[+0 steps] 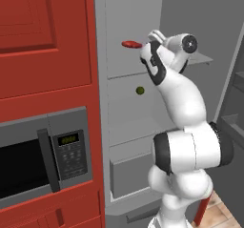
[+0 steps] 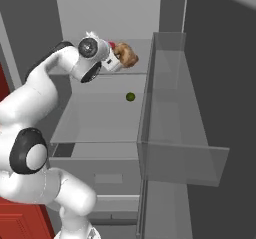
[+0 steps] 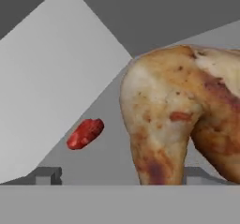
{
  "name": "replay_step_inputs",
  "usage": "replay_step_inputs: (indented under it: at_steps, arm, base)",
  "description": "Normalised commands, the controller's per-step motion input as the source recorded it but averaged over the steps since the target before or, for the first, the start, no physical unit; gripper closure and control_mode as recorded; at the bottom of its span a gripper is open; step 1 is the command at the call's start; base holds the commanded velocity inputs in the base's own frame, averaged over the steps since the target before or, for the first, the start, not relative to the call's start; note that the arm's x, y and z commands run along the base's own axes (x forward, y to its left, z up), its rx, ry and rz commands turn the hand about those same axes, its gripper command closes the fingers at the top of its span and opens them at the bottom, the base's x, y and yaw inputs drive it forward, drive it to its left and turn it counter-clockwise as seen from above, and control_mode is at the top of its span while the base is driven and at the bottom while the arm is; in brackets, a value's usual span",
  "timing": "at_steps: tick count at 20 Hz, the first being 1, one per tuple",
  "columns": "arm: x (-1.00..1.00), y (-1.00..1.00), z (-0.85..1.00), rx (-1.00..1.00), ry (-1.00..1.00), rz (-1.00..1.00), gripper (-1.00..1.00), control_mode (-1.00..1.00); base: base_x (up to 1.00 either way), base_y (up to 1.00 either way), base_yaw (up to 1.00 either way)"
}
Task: Transport the chicken drumstick and lime to the fridge. Place the chicken drumstick on the rack containing meat and place the lime on the rack containing the vegetable, ensuring meats and vegetables are on different racks.
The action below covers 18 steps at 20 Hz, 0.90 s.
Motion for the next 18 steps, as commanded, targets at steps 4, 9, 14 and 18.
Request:
replay_step_inputs:
  at_steps: [4, 9, 14, 18]
  arm:
    - [0.0, 0.0, 0.0, 0.66, 0.71, 0.13, -1.0, -1.0]
    - [-0.41, 0.26, -0.12, 0.59, 0.62, 0.13, -1.0, -1.0]
    - [-0.94, 0.44, -0.15, 0.48, 0.43, 0.07, -1.0, -1.0]
    - [-1.0, 0.48, -0.05, 0.2, 0.24, 0.02, -1.0, -1.0]
  base:
    - [0.0, 0.0, 0.0]
    - [0.0, 0.0, 0.0]
    - [0.0, 0.0, 0.0]
    - [0.0, 0.0, 0.0]
